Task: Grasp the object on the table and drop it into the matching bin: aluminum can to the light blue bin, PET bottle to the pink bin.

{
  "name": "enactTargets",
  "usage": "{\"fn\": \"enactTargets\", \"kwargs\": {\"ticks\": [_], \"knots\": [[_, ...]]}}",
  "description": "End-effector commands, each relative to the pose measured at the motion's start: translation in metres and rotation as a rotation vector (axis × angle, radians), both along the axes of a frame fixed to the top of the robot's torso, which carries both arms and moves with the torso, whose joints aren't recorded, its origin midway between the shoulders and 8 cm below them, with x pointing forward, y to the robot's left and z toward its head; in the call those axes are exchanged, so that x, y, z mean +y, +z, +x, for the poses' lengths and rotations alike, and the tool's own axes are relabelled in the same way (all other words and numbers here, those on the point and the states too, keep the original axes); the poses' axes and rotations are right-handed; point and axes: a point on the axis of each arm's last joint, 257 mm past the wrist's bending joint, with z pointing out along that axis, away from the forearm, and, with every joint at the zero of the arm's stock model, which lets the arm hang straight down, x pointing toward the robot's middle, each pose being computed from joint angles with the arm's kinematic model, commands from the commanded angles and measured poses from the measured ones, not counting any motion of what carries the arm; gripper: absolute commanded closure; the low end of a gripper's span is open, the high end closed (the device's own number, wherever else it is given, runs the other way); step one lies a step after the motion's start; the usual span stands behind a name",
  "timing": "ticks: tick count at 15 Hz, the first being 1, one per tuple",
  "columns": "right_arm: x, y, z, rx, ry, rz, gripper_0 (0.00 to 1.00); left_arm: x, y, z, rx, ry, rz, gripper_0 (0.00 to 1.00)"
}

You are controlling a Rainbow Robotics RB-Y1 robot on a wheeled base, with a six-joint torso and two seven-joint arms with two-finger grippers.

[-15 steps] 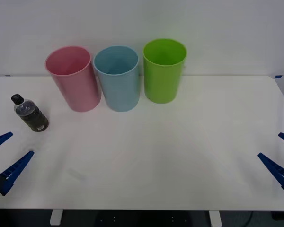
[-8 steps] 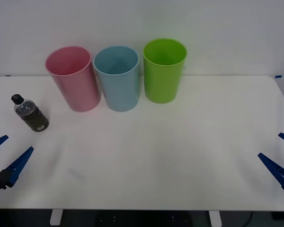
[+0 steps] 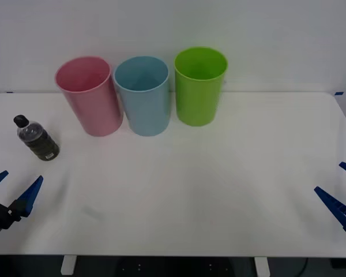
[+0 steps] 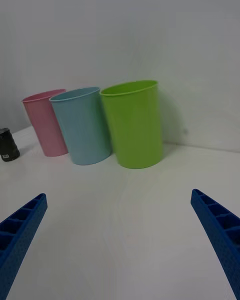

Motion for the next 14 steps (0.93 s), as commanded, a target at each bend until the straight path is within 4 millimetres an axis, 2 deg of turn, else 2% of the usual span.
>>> {"fn": "enactTargets", "kwargs": {"ticks": [1, 4, 6, 10, 14], "knots": [[0.0, 0.0, 0.0, 0.0, 0.0, 0.0, 0.0, 0.009, -0.008, 0.007, 0.018, 0.064, -0.009, 0.0], [0.0, 0.0, 0.0, 0.0, 0.0, 0.0, 0.0, 0.028, -0.015, 0.016, 0.029, 0.135, -0.009, 0.0], [0.0, 0.0, 0.0, 0.0, 0.0, 0.0, 0.0, 0.037, -0.023, 0.031, 0.036, 0.155, -0.029, 0.0], [0.0, 0.0, 0.0, 0.0, 0.0, 0.0, 0.0, 0.048, -0.03, 0.066, 0.045, 0.182, -0.014, 0.0], [0.0, 0.0, 0.0, 0.0, 0.0, 0.0, 0.0, 0.05, -0.029, 0.092, 0.044, 0.197, -0.004, 0.0]]}}
